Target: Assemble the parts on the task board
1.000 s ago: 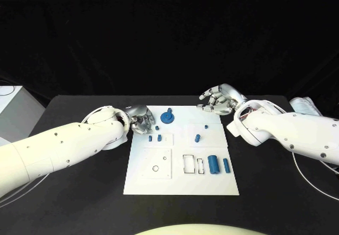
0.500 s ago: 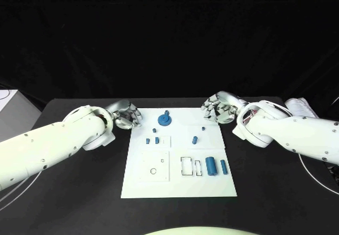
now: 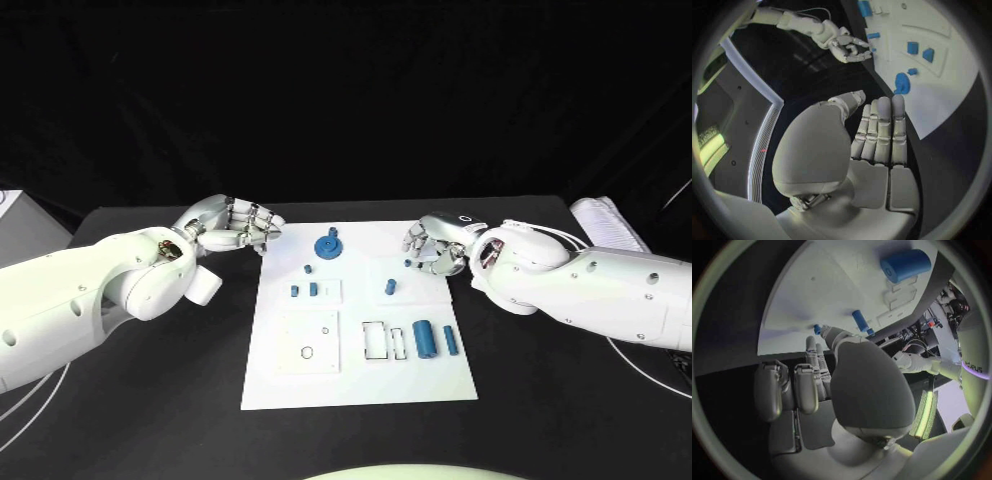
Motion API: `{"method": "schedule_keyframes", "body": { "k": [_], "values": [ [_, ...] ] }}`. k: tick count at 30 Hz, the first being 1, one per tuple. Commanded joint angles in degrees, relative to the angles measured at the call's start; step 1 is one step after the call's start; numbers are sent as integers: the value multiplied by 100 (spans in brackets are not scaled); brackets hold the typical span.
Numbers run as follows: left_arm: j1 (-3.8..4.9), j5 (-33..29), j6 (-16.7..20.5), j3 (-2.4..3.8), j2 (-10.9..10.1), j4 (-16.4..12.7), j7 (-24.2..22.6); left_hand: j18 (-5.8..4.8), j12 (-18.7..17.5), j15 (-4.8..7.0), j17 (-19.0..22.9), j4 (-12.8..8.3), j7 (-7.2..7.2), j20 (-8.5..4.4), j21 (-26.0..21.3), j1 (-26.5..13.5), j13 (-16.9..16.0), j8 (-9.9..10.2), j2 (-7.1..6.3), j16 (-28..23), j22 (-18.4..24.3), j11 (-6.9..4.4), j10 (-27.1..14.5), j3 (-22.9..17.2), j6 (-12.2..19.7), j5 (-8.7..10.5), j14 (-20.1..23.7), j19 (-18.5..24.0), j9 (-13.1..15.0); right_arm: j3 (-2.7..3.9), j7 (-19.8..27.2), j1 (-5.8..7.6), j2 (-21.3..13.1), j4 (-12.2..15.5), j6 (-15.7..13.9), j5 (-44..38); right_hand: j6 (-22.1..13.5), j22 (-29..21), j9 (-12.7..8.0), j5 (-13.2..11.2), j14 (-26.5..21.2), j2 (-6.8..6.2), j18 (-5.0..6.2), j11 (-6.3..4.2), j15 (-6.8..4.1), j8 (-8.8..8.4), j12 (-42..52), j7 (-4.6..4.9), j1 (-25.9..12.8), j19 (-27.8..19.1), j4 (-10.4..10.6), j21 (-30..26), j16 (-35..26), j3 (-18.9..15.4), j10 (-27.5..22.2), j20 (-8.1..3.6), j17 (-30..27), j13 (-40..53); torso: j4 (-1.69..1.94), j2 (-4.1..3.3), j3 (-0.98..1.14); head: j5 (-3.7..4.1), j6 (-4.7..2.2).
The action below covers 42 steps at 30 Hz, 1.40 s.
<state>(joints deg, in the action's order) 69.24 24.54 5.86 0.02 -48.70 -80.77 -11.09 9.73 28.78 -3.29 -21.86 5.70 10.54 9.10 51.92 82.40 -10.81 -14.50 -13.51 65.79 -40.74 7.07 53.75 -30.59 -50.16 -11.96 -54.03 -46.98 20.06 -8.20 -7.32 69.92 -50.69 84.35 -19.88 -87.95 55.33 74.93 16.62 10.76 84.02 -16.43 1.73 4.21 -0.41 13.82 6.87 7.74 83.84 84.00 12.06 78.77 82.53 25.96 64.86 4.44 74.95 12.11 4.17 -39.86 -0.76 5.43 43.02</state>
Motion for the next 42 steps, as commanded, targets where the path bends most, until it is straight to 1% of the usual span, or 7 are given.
{"method": "schedule_keyframes", "body": {
  "k": [1,3,9,19,29,34,42],
  "values": [
    [-7,-1016,-487,6,-65,-82,-579,77,11,-3,9,1,-2,1,-32,-39,8,-39,19,-29,16,-1,-38,23,32,13,26,37,-4,0,-332,-36,45,-14,123,-646,22,867,7,-2,299,-10,76,28,30,-28,-35,17,-29,190,-51,-28,-23,35,10,43,222,-38,9,6,0,-9,18],
    [-10,-1076,-530,6,-111,-113,-611,78,10,-4,10,2,2,2,-41,-43,11,-47,19,-34,23,2,-39,35,26,18,19,30,-3,-1,-406,-56,87,-25,80,-711,51,864,-1,-210,296,24,83,18,20,-47,-80,8,5,193,-109,-39,-36,251,63,63,201,-135,5,0,5,-15,10],
    [-13,-1146,-548,6,-166,-164,-651,78,10,-6,11,4,3,3,-48,-44,13,-54,21,-39,29,4,-39,44,19,19,14,24,-1,-2,-519,-89,184,-45,23,-791,99,862,2,-201,290,23,86,3,5,-47,-106,-7,-39,195,-138,-48,-60,408,123,61,160,-210,1,-8,-6,-20,5],
    [-13,-1167,-522,6,-206,-194,-628,79,7,-7,14,7,8,4,-61,-41,18,-63,41,-48,39,7,-42,48,13,17,8,14,0,-7,-628,-112,294,-117,151,-830,234,868,31,-202,289,60,84,-18,-6,-5,-122,-28,-124,204,-214,-47,-79,642,279,53,127,-310,5,-11,4,-25,26],
    [-13,-1158,-537,6,-230,-200,-590,79,3,-9,15,10,14,4,-69,-41,22,-66,50,-55,46,11,-49,54,15,17,3,6,-1,-12,-745,-139,366,-136,308,-973,622,1073,189,-345,309,256,7,-111,-75,198,-97,-100,-198,334,-513,308,-64,972,779,-13,119,-353,-7,-11,9,-37,51],
    [-13,-1136,-537,6,-240,-206,-577,82,3,-6,12,3,7,3,-74,-23,28,-85,75,-53,56,7,-45,61,-4,17,-26,-25,2,-13,-885,-151,381,-119,366,-1165,783,1178,323,-344,309,432,-32,-187,-156,324,-109,-143,-227,394,-752,491,-58,1122,1037,-52,113,-327,-2,-10,10,-33,63],
    [-13,-1095,-574,5,-255,-196,-567,83,1,3,8,-14,-16,-3,-83,6,38,-130,94,-59,68,-5,-38,77,-61,13,-46,-60,13,-14,-991,-155,383,-88,90,-1295,783,1182,362,-345,306,448,-32,-191,-161,336,-144,-142,-249,393,-856,492,-62,1202,1082,-61,101,-323,-11,-6,9,-32,67]
  ]
}}
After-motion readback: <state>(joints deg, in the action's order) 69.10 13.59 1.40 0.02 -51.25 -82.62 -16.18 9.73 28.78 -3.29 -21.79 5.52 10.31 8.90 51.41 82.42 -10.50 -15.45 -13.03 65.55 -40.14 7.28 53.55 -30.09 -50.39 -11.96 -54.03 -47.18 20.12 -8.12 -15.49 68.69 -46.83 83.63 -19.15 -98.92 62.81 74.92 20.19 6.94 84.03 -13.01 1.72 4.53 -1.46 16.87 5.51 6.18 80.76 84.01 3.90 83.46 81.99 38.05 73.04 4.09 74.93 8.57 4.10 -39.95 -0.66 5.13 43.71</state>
